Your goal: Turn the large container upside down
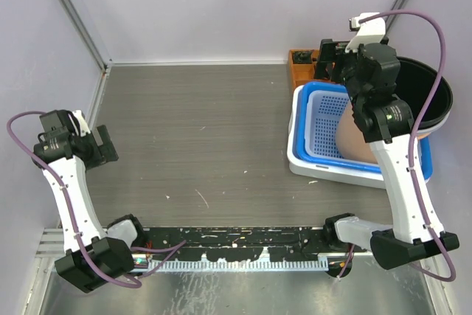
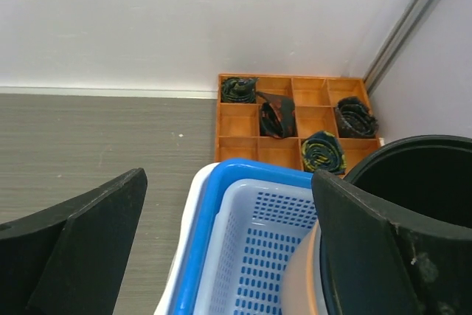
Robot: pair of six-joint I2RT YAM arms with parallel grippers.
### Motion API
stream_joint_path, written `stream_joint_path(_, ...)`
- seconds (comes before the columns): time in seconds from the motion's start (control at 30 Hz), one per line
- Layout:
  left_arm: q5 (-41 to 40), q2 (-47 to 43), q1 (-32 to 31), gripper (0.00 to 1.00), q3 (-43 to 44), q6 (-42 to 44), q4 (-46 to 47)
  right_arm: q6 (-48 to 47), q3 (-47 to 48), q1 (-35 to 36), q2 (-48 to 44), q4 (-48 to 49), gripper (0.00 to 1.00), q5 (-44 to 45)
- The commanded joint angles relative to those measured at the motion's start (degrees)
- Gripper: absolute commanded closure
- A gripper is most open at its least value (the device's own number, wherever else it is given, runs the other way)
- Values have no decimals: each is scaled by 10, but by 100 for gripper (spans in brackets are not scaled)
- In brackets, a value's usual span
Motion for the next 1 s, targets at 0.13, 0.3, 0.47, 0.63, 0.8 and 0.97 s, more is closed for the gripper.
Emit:
stream_joint_path(0.13,31,-11,3,1,5,6,15,-102,20,-20,-36,-9,1,-163)
stream_joint_path(0.3,24,-16,2,1,5,5,14,-256,46,-55,-32,-15,8,-1)
stream_joint_path(0.47,39,-34,2,1,5,9,13,-244,14,-218,-60,-89,0,-194)
stream_joint_path(0.63,52,-34,2,1,5,12,13,-222,68,-220,-25,-202,0,-321)
stream_joint_path(0.8,55,-31,2,1,6,13,13,-224,208,-221,71,-310,0,-373)
stream_joint_path(0.97,60,-46,2,1,6,15,12,-209,142,-220,71,-248,0,-268)
